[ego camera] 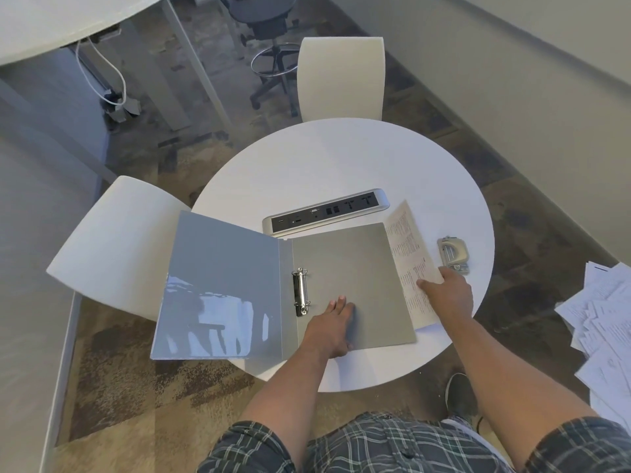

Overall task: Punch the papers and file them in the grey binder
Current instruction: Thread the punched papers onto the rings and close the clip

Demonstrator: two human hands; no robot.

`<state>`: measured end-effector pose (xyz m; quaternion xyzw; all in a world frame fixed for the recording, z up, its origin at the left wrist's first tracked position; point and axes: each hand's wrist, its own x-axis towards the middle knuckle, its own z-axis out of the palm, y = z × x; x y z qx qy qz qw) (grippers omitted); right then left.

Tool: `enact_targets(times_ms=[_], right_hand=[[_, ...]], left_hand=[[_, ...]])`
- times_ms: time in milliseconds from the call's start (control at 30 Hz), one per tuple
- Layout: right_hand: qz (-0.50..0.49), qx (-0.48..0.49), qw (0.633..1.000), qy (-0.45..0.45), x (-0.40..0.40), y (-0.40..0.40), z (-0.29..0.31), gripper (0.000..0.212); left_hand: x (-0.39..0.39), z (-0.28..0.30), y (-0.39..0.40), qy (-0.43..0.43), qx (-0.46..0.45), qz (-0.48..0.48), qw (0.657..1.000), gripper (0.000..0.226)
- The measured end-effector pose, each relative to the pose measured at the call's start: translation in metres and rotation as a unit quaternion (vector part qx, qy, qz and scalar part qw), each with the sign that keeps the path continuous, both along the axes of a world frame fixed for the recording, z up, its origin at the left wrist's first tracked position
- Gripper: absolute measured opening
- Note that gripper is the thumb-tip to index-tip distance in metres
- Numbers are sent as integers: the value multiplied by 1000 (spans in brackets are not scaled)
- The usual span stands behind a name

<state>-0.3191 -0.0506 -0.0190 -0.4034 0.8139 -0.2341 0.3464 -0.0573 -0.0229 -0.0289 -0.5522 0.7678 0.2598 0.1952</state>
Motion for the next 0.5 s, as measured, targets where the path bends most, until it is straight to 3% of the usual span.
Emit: enact_targets(times_ms=[133, 233, 367, 500], right_hand=[[-18, -61, 997, 33, 1, -6, 19, 31], [-67, -126, 990, 9, 1, -8, 34, 26], [-77, -199, 977, -19, 6, -7, 53, 13], [-79, -260, 961, -41, 14, -7, 69, 14]], left_hand=[[-1, 3, -1, 7, 14, 17, 1000, 92], [-2, 7, -4, 30, 33, 44, 998, 91], [-5, 15, -10, 59, 58, 90, 993, 89], [-4, 16, -19, 86, 58, 125, 987, 77]])
